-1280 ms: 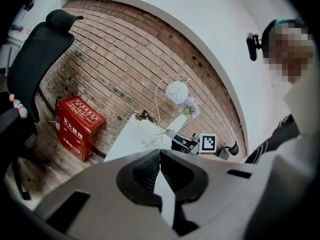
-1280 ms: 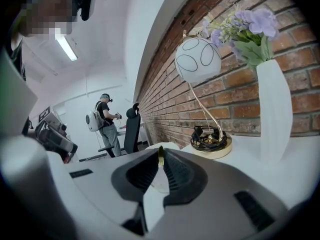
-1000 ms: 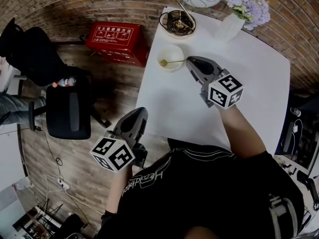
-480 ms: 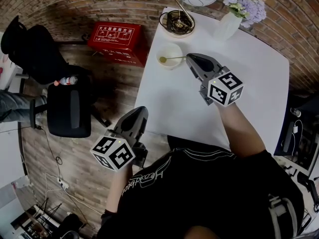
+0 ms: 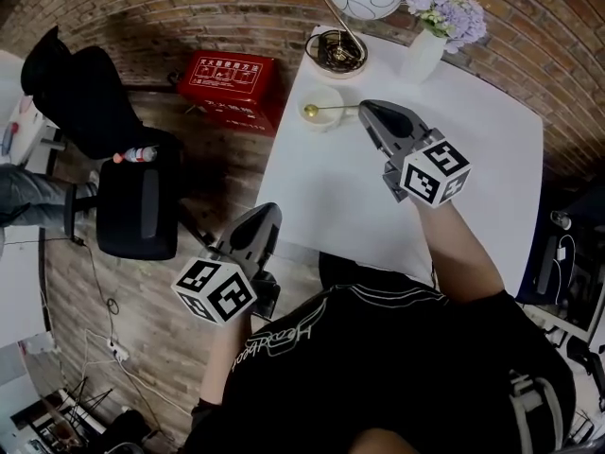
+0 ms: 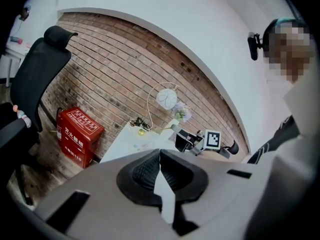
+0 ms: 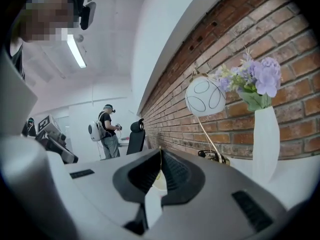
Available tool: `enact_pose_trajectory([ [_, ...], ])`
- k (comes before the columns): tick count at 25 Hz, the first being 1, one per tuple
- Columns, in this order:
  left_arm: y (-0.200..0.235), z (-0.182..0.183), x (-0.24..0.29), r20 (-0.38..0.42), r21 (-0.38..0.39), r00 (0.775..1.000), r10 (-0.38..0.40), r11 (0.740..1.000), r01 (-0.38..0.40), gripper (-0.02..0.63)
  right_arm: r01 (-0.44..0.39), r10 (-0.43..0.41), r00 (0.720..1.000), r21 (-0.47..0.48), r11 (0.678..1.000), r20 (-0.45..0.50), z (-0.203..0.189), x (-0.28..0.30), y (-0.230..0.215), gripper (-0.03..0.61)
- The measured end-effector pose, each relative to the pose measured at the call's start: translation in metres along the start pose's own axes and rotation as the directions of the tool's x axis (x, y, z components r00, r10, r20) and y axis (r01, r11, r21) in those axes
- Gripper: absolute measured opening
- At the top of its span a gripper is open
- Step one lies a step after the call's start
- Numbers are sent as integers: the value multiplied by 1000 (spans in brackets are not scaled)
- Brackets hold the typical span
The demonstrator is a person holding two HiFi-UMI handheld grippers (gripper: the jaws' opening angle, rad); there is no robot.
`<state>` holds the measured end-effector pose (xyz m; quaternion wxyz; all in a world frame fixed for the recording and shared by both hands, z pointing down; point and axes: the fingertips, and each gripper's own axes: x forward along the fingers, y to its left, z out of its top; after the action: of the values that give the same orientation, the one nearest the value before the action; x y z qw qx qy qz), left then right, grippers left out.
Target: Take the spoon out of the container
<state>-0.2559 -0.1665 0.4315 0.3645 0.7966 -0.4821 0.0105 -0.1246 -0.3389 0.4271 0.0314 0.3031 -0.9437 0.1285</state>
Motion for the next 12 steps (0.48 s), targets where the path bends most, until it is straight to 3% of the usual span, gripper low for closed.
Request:
enact_pose_trajectory([
  [12,-47,1,-38,73,72,997,-9,997,4,5,-78,82,994,-44,996,76,38,-71,64,0],
])
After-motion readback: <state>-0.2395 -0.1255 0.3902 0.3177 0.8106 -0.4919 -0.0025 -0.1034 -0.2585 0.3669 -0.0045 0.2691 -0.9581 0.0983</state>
